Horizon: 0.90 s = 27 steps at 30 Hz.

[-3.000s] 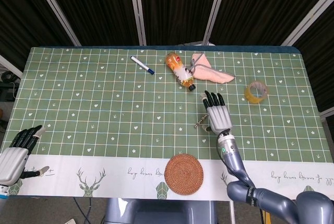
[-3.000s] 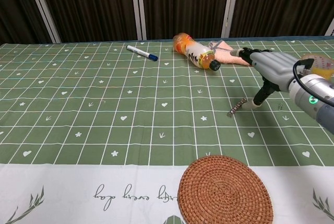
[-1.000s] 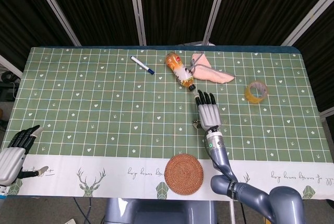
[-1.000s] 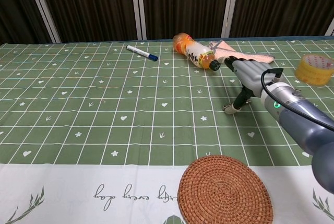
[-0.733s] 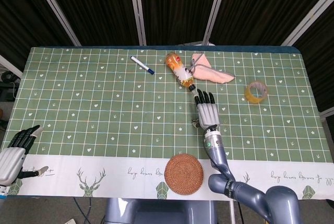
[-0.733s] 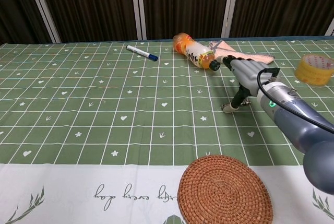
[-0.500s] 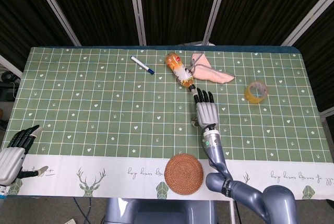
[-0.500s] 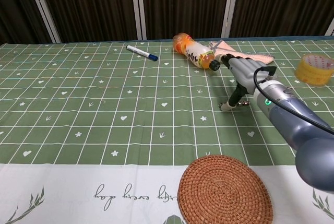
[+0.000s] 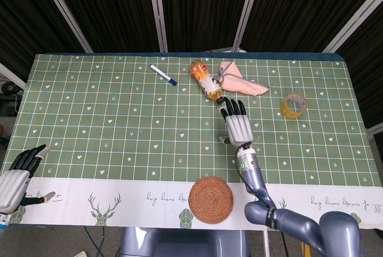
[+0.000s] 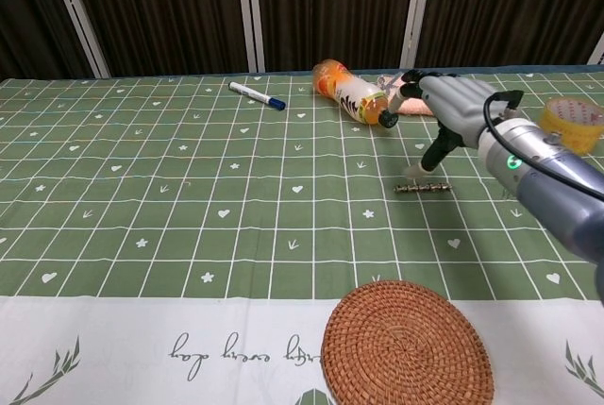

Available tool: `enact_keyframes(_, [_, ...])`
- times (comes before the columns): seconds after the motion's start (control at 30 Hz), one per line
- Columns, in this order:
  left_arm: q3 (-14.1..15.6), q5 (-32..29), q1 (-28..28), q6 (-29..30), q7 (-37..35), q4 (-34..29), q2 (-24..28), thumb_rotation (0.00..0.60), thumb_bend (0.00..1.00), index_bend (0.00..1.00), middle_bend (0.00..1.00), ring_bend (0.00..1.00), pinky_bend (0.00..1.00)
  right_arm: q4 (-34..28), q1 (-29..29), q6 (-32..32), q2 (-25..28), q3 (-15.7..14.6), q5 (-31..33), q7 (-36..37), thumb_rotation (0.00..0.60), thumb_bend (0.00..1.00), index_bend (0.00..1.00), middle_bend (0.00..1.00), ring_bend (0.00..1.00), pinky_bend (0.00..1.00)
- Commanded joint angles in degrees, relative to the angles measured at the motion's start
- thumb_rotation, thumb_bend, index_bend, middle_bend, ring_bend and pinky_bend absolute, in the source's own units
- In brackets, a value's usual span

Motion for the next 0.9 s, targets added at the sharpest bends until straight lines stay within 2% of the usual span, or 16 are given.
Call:
enact_keyframes(0.03, [0.0,0.1,0.1,0.1,0.5,0.0,-0.1,0.600,0.02,0.00,0.00,0.00,0.00,-4.1,-1.6,-0.9,3.7,-0.5,2.1,-2.7,0.600,0.05,0.39,0.14,0.00,0.00])
enact_keyframes(0.13, [0.1,0.2,0.1,0.1,0.9,-0.1,-0.2,0.600,0.02,0.00,0.00,0.00,0.00,-5.6,-2.1,-1.7,5.4,-0.4,3.9,-3.7,0.600,0.06,0.42,0.15,0.00,0.00])
enact_keyframes(0.33, [0.0,0.3,0.1,0.2,1.6,-0.2,-0.4,0.600,0.02,0.00,0.00,0.00,0.00,-4.3,-2.7,-3.4,6.4,-1.2,6.2,-3.6,0.600,0.09,0.45,0.15,0.00,0.00])
enact_keyframes(0.9, [-0.3,-0.6,-0.1,-0.4,1.9,0.1,-0.8,0.600,0.02,0.00,0.00,0.00,0.00,2.7,-2.1,-4.8,3.0,-2.7,4.9,1.5,0.600,0.20,0.46,0.15,0.00,0.00])
